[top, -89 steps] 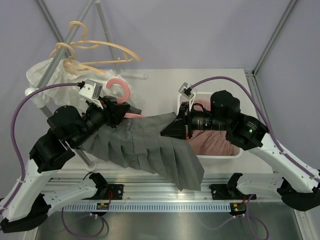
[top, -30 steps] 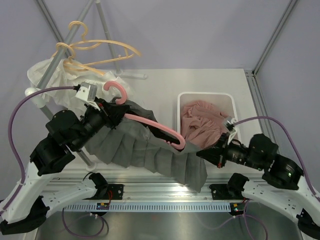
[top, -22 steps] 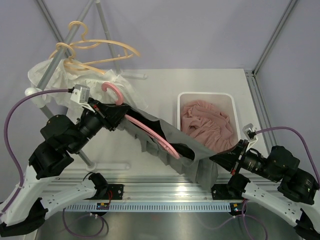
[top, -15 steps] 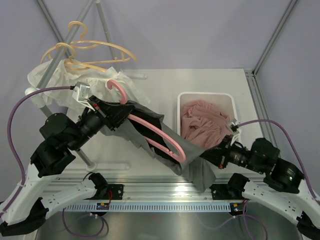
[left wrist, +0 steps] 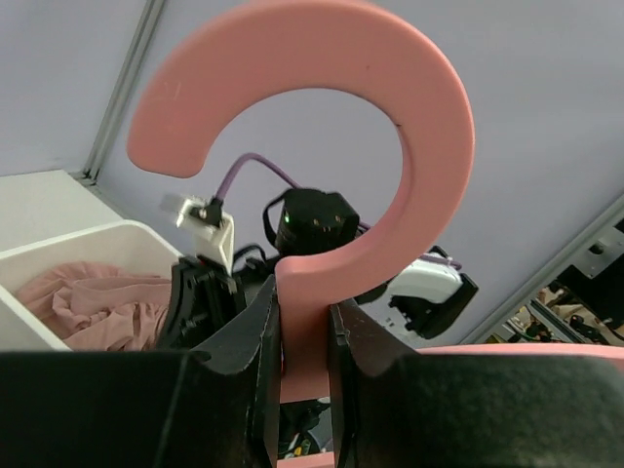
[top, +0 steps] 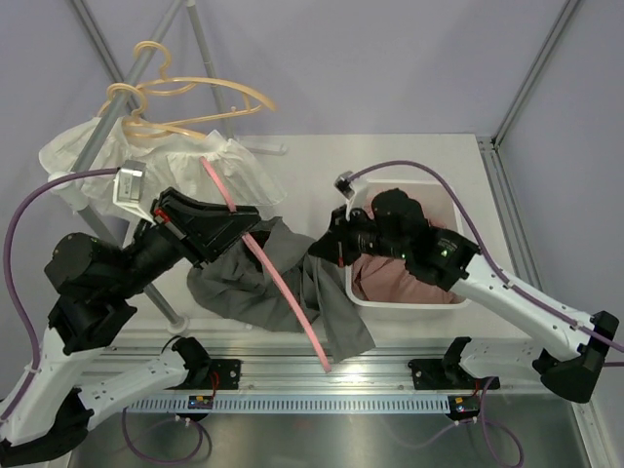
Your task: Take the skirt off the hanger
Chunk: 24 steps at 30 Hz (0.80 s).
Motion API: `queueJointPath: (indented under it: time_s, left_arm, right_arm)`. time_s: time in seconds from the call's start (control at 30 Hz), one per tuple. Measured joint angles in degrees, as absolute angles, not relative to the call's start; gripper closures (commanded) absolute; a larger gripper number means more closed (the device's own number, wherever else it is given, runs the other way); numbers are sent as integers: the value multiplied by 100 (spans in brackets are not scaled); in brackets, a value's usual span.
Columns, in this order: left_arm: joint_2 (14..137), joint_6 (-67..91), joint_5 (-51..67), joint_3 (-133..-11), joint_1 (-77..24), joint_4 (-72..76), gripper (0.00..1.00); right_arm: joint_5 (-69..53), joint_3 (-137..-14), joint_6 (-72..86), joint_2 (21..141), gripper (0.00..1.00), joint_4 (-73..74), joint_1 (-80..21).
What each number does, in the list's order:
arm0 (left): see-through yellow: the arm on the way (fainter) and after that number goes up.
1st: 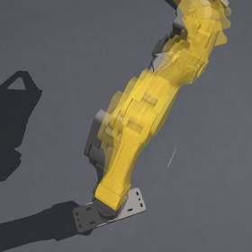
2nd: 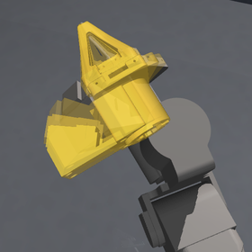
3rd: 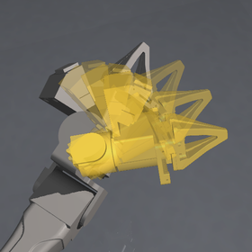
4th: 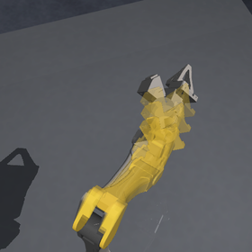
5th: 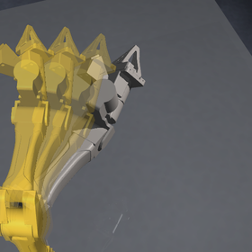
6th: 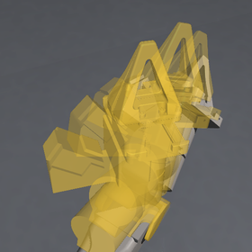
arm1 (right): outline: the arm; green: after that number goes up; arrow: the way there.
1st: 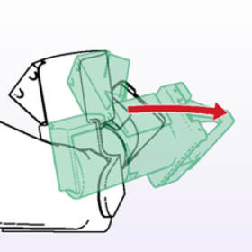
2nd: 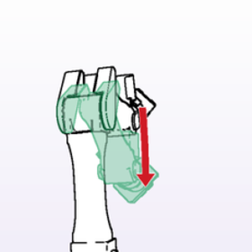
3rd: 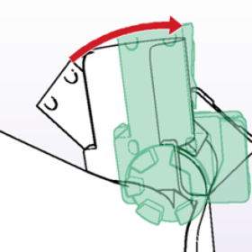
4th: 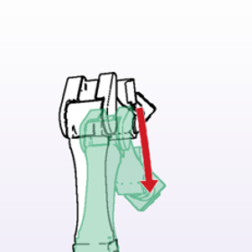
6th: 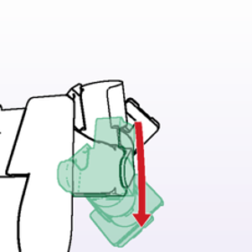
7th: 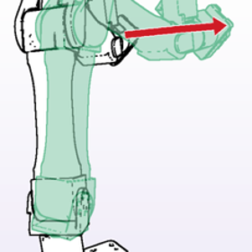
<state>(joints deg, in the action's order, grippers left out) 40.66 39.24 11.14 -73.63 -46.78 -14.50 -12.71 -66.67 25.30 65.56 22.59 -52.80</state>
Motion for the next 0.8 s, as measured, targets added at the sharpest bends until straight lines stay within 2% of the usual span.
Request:
queueJointPath:
  time_s: [0.17, 0.33, 0.43, 0.8]
  left_arm:
    - [3756, 3970, 1199, -7636, -4676, -1518, 100]
    - [3358, 3887, 1135, -7745, -4676, -1719, 100]
    - [3216, 3822, 1061, -7631, -4674, -1796, 100]
    - [3326, 3712, 963, -6667, -4672, -2134, 100]
  right_arm:
    - [-908, -8464, 1881, 7019, 100, 2718, -4945]
    - [-661, -10062, 1376, 7035, 100, 3079, -4134]
    - [-429, -11048, 1066, 7022, 100, 3439, -3999]
    - [353, -13222, 47, 7190, 100, 4274, -3859]
